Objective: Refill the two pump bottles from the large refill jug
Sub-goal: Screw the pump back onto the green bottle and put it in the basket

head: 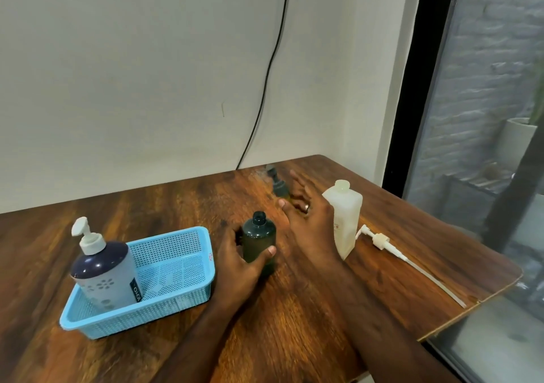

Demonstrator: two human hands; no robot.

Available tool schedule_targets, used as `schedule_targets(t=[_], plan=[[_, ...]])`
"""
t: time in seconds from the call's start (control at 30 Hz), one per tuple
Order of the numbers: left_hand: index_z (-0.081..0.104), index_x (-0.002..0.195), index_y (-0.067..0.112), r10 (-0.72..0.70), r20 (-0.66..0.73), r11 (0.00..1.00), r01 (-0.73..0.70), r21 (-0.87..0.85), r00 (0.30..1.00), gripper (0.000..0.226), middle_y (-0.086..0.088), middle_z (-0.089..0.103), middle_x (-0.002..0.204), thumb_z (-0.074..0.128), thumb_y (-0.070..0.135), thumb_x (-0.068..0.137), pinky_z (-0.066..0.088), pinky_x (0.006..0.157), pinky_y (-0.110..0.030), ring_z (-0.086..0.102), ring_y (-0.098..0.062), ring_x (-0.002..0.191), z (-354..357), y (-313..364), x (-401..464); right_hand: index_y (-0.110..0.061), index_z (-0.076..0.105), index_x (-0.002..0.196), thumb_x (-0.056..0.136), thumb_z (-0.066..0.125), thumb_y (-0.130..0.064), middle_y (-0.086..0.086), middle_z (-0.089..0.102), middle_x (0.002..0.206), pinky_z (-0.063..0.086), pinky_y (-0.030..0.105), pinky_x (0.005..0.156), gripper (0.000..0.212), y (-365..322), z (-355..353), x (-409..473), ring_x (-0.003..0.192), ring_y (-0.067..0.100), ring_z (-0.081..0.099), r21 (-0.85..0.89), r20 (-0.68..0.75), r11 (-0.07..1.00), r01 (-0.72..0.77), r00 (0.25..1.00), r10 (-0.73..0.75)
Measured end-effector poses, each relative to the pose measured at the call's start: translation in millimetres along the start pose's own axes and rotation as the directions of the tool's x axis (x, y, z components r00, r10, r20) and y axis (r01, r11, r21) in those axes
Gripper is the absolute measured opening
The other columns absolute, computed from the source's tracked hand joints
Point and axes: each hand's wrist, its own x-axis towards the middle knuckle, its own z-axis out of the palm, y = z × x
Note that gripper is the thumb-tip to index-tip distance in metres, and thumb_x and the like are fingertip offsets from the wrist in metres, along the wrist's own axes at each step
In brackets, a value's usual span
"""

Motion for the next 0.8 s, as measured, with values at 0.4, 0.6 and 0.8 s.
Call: schedule_targets(t=[0.4,0.6,0.8], plan=[[0.047,0.108,0.048,-0.005,-0.008,1.0,0.004,-0.016,1.0,0.056,0.026,0.054,0.115,0.086,0.026,0.074,0.052,0.091,-0.031,0.056,0.002,0.107,-4,-1,4,-0.014,0.051,0.136,0.1,0.055,0.0,0.02,0.064,0.117,0.054,0.056,0.096,0.039,-34,9,29,0.105,0.033,0.071,0.531,0.072,0.847,-0.031,0.997,-0.009],[0.044,0.11,0.046,-0.027,0.002,1.0,0.027,-0.002,1.0,0.057,0.029,0.05,0.112,0.085,0.028,0.075,0.043,0.082,-0.016,0.051,0.009,0.103,-3,0,4,-0.009,0.048,0.14,0.1,0.055,0.0,0.019,0.063,0.115,0.054,0.06,0.094,0.042,-39,6,33,0.104,0.039,0.071,0.548,0.072,0.836,-0.016,0.997,-0.028],[0.042,0.108,0.048,-0.012,0.009,1.0,0.012,0.008,1.0,0.057,0.03,0.049,0.11,0.084,0.027,0.075,0.043,0.081,-0.015,0.051,0.009,0.102,-3,0,5,-0.02,0.056,0.128,0.099,0.053,0.004,0.01,0.071,0.103,0.06,0.036,0.081,0.038,-38,11,29,0.095,0.03,0.074,0.477,0.202,0.875,-0.086,0.979,-0.014]])
